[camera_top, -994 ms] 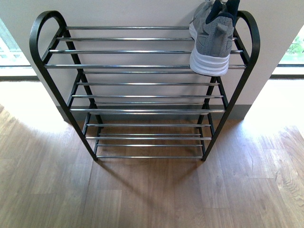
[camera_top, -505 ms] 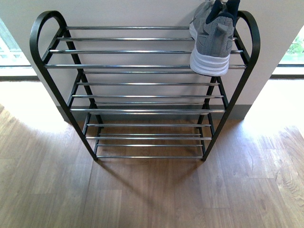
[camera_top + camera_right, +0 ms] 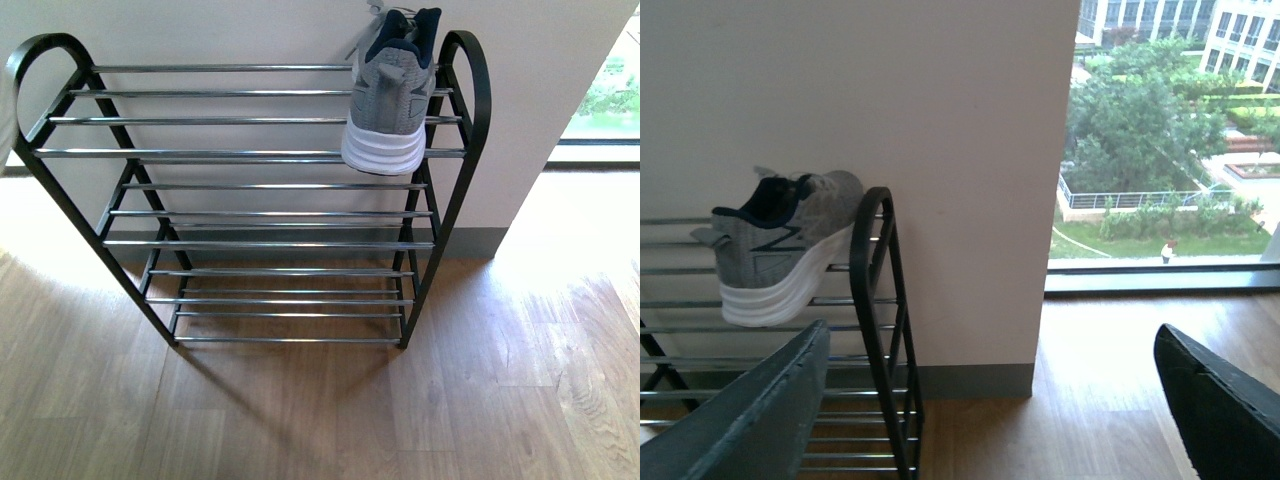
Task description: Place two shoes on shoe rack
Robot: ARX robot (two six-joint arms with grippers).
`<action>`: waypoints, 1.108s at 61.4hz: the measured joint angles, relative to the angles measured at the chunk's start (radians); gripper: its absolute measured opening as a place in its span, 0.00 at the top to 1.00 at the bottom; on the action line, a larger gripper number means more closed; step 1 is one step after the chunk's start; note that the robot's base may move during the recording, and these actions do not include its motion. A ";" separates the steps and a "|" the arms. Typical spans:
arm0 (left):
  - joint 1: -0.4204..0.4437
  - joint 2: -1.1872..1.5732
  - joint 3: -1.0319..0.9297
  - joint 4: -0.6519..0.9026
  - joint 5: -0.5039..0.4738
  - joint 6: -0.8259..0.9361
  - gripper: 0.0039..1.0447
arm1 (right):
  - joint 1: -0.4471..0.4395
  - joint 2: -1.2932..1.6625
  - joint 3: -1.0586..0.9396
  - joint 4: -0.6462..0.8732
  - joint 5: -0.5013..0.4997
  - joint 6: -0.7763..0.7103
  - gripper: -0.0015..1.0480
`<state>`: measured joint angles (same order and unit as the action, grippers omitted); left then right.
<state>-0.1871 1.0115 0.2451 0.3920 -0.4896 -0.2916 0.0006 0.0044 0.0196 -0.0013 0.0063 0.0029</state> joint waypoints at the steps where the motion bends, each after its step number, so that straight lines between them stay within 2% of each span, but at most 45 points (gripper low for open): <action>1: -0.019 0.037 0.032 0.008 0.016 -0.034 0.99 | 0.000 0.000 0.000 0.000 0.000 0.000 0.09; 6: -0.084 0.204 0.196 -0.005 0.092 -0.169 0.99 | 0.000 0.000 0.000 0.000 -0.006 0.000 0.09; 13: -0.163 0.560 0.579 -0.107 0.196 -0.345 0.99 | 0.000 0.000 0.000 0.000 -0.005 0.000 0.09; 23: -0.199 0.840 0.888 -0.212 0.241 -0.397 0.99 | 0.000 0.000 0.000 0.000 -0.005 0.000 0.09; 40: -0.229 1.094 1.213 -0.357 0.293 -0.444 0.99 | 0.000 0.000 0.000 0.000 -0.006 0.000 0.09; 66: -0.224 1.321 1.513 -0.475 0.305 -0.515 0.99 | 0.000 0.000 0.000 0.000 -0.006 0.000 0.09; 68: -0.225 1.321 1.524 -0.493 0.305 -0.515 0.94 | 0.000 0.000 0.000 0.000 -0.005 0.000 0.09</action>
<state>-0.4122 2.3329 1.7695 -0.1009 -0.1848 -0.8070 0.0010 0.0044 0.0196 -0.0013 0.0010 0.0029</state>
